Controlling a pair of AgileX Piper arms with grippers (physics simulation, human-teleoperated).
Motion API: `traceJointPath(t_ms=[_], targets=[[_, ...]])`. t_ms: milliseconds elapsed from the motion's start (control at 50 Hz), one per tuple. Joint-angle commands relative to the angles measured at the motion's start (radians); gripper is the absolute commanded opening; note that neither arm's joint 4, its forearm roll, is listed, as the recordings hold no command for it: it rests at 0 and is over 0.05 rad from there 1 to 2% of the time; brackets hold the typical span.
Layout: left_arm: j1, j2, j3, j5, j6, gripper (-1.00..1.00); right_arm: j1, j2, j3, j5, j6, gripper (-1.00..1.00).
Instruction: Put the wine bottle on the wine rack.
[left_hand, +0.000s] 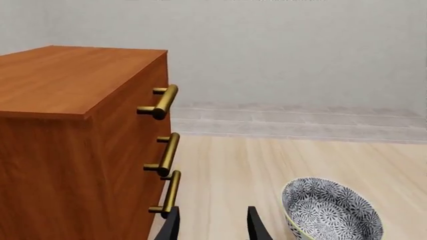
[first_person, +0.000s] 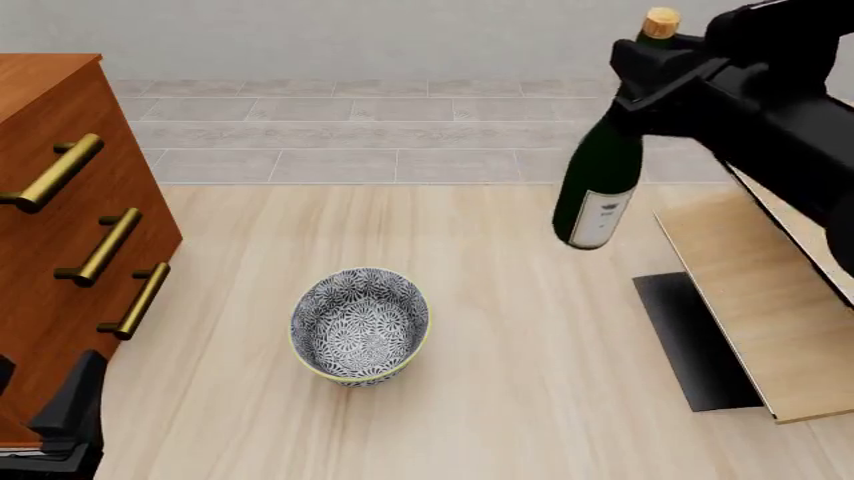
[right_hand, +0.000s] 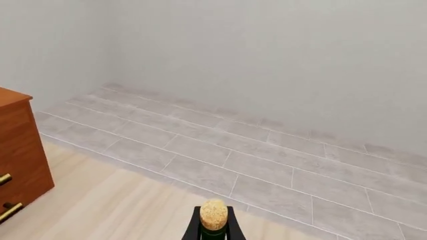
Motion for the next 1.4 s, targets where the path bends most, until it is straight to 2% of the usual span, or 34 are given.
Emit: traceJointPath(t_ms=[20,240,340,380,460,500,540,580,620,680,760,780,800,880,960,1000,1040,1140,1400], targets=[[-0.001,0.000,0.001,-0.005,0.005,1.00,-0.051,-0.067,-0.059,0.064,0.013,-1.00],[-0.006,0.000,0.000,-0.013,0.008,1.00,-0.096,-0.095,-0.072,0.097,-0.004,-1.00],[-0.006,0.000,0.000,-0.011,0.008,1.00,-0.111,-0.112,-0.082,0.112,0.015,-1.00],[-0.005,0.000,0.000,-0.011,0.009,1.00,-0.125,-0.117,-0.090,0.120,0.048,-1.00],[-0.007,0.000,0.000,-0.012,0.007,1.00,-0.147,-0.111,-0.107,0.140,0.052,-1.00],[-0.007,0.000,0.000,-0.012,0.009,1.00,-0.162,-0.109,-0.125,0.159,0.082,-1.00],[-0.008,0.000,0.000,-0.013,0.008,1.00,-0.166,-0.114,-0.137,0.168,0.072,-1.00],[-0.007,0.000,0.000,-0.014,0.007,1.00,-0.181,-0.116,-0.154,0.184,0.104,-1.00],[-0.008,0.000,0.000,-0.015,0.006,1.00,-0.193,-0.115,-0.167,0.191,0.095,-1.00],[-0.010,0.000,0.000,-0.014,0.005,1.00,-0.214,-0.111,-0.189,0.213,0.122,-1.00],[-0.010,0.000,0.000,-0.015,0.006,1.00,-0.235,-0.144,-0.200,0.262,0.131,-1.00],[-0.011,0.000,0.000,-0.016,0.005,1.00,-0.241,-0.144,-0.206,0.273,0.152,-1.00],[-0.011,0.000,0.000,-0.016,0.006,1.00,-0.237,-0.147,-0.207,0.276,0.144,-1.00],[-0.013,0.000,0.000,-0.016,0.006,1.00,-0.268,-0.124,-0.233,0.292,0.192,-1.00],[-0.017,0.000,0.000,-0.017,0.007,1.00,-0.281,-0.116,-0.249,0.305,0.200,-1.00],[-0.020,0.000,0.000,-0.017,0.007,1.00,-0.301,-0.102,-0.262,0.321,0.235,-1.00],[-0.020,0.000,0.000,-0.019,0.007,1.00,-0.309,-0.110,-0.263,0.318,0.230,-1.00],[-0.024,0.000,0.000,-0.021,0.009,1.00,-0.344,-0.110,-0.262,0.319,0.276,-1.00],[-0.029,0.000,0.000,-0.025,0.007,1.00,-0.400,-0.095,-0.243,0.305,0.306,-1.00]])
